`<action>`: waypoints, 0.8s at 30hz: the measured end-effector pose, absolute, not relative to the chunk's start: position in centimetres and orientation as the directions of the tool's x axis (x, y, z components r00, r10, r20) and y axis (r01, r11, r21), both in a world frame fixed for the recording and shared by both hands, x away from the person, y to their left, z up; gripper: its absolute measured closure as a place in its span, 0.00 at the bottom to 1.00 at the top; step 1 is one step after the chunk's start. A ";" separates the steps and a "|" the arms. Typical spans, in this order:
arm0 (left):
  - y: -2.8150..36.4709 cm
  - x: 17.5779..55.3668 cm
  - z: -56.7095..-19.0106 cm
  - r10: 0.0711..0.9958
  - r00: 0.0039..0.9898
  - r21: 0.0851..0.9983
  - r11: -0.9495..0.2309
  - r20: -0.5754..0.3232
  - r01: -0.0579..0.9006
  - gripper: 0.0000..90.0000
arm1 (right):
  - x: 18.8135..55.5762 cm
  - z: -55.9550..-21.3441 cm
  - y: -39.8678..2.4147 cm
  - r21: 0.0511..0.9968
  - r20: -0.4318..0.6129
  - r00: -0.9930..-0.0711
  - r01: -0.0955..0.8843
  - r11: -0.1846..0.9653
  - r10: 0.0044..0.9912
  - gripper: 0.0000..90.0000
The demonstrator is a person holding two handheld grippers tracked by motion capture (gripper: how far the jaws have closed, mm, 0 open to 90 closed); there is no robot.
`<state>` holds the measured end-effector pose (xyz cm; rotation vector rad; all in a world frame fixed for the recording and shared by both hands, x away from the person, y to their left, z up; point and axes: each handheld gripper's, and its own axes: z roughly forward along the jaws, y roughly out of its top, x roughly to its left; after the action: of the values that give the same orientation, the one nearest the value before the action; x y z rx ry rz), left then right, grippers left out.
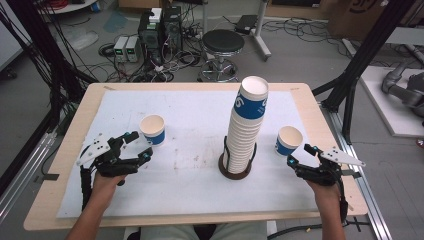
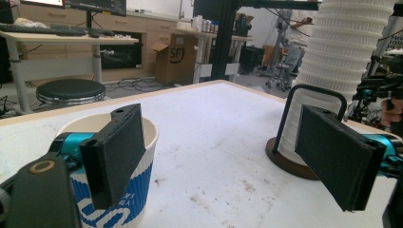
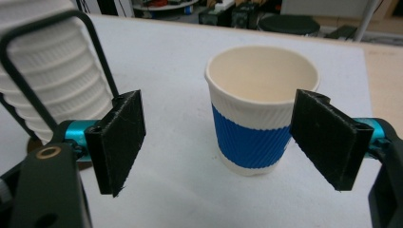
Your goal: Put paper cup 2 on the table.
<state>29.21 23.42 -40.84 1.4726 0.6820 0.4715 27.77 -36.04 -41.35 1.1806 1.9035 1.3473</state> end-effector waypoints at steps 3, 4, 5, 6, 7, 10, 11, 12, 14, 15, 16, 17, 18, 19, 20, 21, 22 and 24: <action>23.4 29.2 -40.7 0.676 0.726 0.992 0.063 -0.125 0.113 0.18 | 26.8 -40.5 -35.9 0.941 0.040 -0.497 0.311 0.136 0.867 0.22; 23.4 29.2 -40.7 0.675 0.728 0.992 0.062 -0.124 0.111 0.18 | 26.6 -40.3 -35.9 0.941 0.034 -0.498 0.307 0.140 0.866 0.22; 23.4 29.2 -40.7 0.675 0.727 0.992 0.063 -0.124 0.111 0.18 | 26.4 -40.2 -35.9 0.943 0.037 -0.503 0.304 0.137 0.863 0.22; 23.4 29.2 -40.7 0.676 0.727 0.992 0.061 -0.122 0.110 0.18 | 26.2 -40.1 -35.9 0.945 0.035 -0.515 0.295 0.139 0.857 0.22; 23.4 29.2 -40.7 0.676 0.727 0.992 0.061 -0.122 0.110 0.18 | 26.1 -40.0 -35.9 0.946 0.035 -0.518 0.292 0.139 0.855 0.22; 23.3 29.2 -40.6 0.674 0.727 0.991 0.071 -0.131 0.113 0.18 | 26.0 -40.1 -36.1 0.946 0.020 -0.513 0.286 0.149 0.858 0.22; 23.3 29.2 -40.6 0.676 0.726 0.991 0.071 -0.129 0.111 0.18 | 26.0 -40.1 -36.2 0.948 0.020 -0.512 0.282 0.147 0.859 0.22; 23.4 29.2 -40.5 0.677 0.725 0.991 0.076 -0.129 0.106 0.18 | 26.0 -40.0 -36.2 0.949 0.019 -0.511 0.279 0.144 0.859 0.22; 23.4 29.3 -40.5 0.680 0.722 0.992 0.075 -0.126 0.102 0.18 | 26.0 -39.9 -36.3 0.952 0.017 -0.516 0.270 0.144 0.856 0.22; 23.4 29.3 -40.5 0.682 0.721 0.992 0.077 -0.126 0.101 0.18 | 26.0 -39.8 -36.4 0.954 0.019 -0.515 0.267 0.139 0.857 0.22; 23.5 29.2 -40.5 0.682 0.720 0.992 0.076 -0.128 0.104 0.18 | 26.0 -39.7 -36.4 0.955 0.023 -0.518 0.264 0.134 0.855 0.22; 23.5 29.2 -40.5 0.683 0.719 0.992 0.078 -0.129 0.104 0.18 | 26.0 -39.6 -36.5 0.956 0.027 -0.520 0.262 0.130 0.854 0.22; 23.6 29.1 -40.5 0.684 0.718 0.992 0.075 -0.127 0.104 0.18 | 26.0 -39.6 -36.5 0.957 0.026 -0.521 0.260 0.129 0.853 0.22; 23.6 29.1 -40.5 0.686 0.716 0.992 0.077 -0.129 0.105 0.18 | 26.0 -39.5 -36.5 0.958 0.025 -0.522 0.256 0.128 0.853 0.22; 23.7 29.0 -40.5 0.686 0.717 0.992 0.075 -0.126 0.103 0.18 | 25.9 -39.5 -36.5 0.958 0.024 -0.522 0.255 0.129 0.853 0.22; 23.7 29.0 -40.5 0.686 0.717 0.992 0.074 -0.125 0.101 0.18 | 25.9 -39.4 -36.4 0.958 0.022 -0.524 0.255 0.132 0.852 0.22; 23.7 28.9 -40.4 0.685 0.718 0.992 0.077 -0.126 0.100 0.18 | 25.8 -39.4 -36.3 0.958 0.022 -0.527 0.254 0.132 0.850 0.22; 23.8 28.9 -40.4 0.684 0.719 0.992 0.075 -0.123 0.098 0.18 | 25.8 -39.3 -36.2 0.959 0.021 -0.530 0.252 0.133 0.848 0.22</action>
<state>28.92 23.76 -40.36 1.4525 0.6851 0.4949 25.82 -36.19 -39.28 1.0549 1.8684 1.4126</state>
